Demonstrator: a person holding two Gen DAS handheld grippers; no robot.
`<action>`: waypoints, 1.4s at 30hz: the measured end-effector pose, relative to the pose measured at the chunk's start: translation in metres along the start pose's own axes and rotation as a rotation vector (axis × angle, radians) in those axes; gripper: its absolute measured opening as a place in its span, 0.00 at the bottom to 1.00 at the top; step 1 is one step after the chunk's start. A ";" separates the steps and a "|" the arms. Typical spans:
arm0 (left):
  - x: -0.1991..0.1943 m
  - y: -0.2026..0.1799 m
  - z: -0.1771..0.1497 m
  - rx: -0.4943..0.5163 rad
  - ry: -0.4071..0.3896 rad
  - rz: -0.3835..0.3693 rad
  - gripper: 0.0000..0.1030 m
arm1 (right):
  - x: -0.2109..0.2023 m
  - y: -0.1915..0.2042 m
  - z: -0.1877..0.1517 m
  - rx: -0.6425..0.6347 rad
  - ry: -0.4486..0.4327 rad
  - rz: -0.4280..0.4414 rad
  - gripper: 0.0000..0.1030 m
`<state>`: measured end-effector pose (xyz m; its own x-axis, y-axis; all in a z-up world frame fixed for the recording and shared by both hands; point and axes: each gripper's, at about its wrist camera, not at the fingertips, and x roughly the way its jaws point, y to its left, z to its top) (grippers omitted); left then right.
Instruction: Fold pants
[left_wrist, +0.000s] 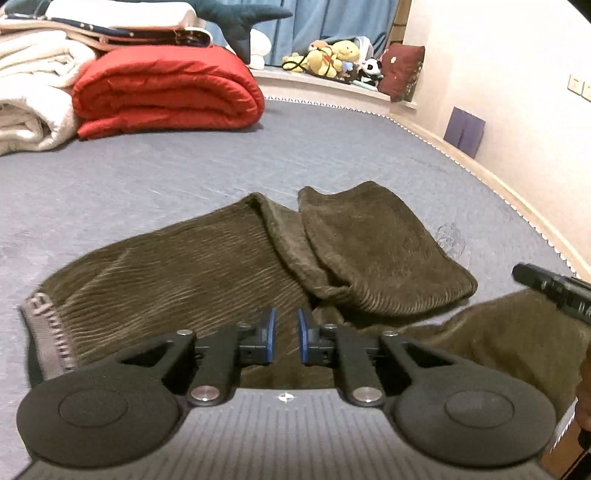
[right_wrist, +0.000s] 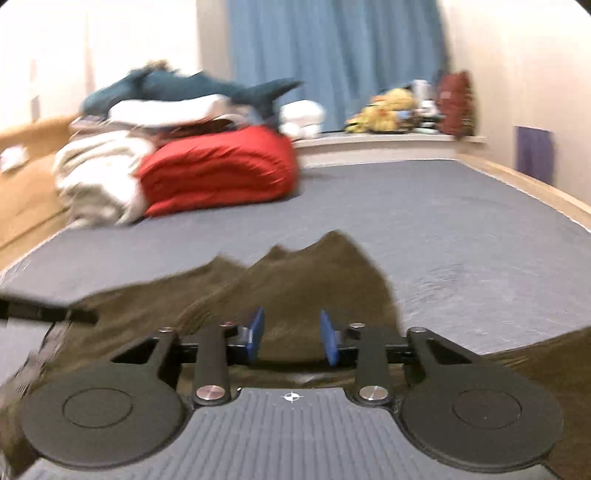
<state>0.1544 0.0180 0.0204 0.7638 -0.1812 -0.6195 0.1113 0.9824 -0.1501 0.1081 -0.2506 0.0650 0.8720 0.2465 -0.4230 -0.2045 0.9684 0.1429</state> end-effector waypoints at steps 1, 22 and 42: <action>0.008 -0.004 0.002 -0.003 0.007 -0.006 0.13 | 0.005 -0.005 0.004 0.021 -0.007 -0.019 0.33; 0.087 0.010 0.026 -0.092 0.060 -0.010 0.16 | 0.188 -0.071 -0.006 0.211 0.287 -0.218 0.37; 0.091 0.057 0.045 -0.287 0.050 0.009 0.21 | 0.115 0.074 -0.053 -0.453 0.162 0.311 0.12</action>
<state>0.2589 0.0596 -0.0105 0.7306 -0.1811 -0.6583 -0.0857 0.9322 -0.3516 0.1693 -0.1489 -0.0209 0.6680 0.4907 -0.5594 -0.6420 0.7602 -0.0996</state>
